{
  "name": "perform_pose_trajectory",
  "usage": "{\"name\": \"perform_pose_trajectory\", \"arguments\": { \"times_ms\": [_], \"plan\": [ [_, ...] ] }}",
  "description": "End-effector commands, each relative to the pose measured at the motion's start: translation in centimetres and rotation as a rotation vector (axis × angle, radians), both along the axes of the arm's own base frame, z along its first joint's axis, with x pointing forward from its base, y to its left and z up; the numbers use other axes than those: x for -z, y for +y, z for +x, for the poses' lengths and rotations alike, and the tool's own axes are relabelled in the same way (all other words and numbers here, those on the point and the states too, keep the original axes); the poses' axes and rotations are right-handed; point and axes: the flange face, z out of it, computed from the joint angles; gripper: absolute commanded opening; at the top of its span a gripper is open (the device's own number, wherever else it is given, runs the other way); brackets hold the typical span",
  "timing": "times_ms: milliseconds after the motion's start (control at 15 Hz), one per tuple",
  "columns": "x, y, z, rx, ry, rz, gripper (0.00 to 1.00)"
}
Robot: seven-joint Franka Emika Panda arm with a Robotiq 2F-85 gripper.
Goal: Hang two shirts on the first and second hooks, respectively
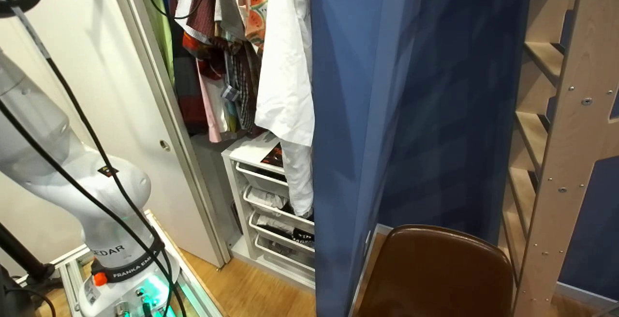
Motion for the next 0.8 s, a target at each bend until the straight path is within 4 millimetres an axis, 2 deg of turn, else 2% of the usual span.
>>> {"name": "perform_pose_trajectory", "arguments": {
  "times_ms": [0, 333, 733],
  "plan": [
    [-0.2, -0.8, -4.0, 0.021, 0.040, 0.003, 0.02],
    [1.5, -1.6, -8.2, 0.014, 0.147, 0.030, 0.02],
    [1.6, -3.6, -13.0, 0.039, 0.150, 0.106, 0.02]
  ]
}}
